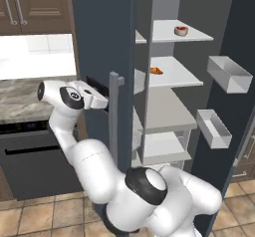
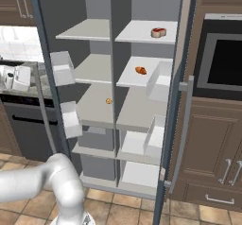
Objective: Pick up the frozen steak from the freezer, place it on any shelf in the fridge, and close the fridge and freezer doors when done.
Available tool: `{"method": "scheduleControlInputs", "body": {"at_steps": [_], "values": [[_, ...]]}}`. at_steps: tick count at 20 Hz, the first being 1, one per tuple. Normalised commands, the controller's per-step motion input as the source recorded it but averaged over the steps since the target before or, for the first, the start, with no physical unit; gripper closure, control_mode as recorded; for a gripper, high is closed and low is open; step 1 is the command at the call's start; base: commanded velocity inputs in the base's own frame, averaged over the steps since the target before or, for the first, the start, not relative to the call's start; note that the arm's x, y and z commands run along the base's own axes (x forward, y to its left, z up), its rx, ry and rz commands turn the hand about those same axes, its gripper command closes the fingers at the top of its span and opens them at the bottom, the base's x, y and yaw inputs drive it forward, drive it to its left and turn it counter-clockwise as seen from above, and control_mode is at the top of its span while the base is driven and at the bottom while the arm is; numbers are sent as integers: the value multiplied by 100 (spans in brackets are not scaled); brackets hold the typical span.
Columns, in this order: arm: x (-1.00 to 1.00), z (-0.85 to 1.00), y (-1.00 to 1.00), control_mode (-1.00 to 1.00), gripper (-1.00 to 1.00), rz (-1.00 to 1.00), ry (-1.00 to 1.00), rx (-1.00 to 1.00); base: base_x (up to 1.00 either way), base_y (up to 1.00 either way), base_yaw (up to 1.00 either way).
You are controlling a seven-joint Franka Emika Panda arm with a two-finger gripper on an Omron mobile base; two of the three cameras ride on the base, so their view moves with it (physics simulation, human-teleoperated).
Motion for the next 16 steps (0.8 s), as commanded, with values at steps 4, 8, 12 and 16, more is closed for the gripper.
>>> {"method": "scheduleControlInputs", "body": {"at_steps": [4,8,12,16], "values": [[35,0,-90,-100,-100,0,0,0,0,0,0],[51,0,-82,-100,-100,0,0,0,0,0,0],[63,0,-70,-100,-100,0,0,0,0,0,0],[57,0,-67,-100,-100,0,0,0,0,0,0]]}}
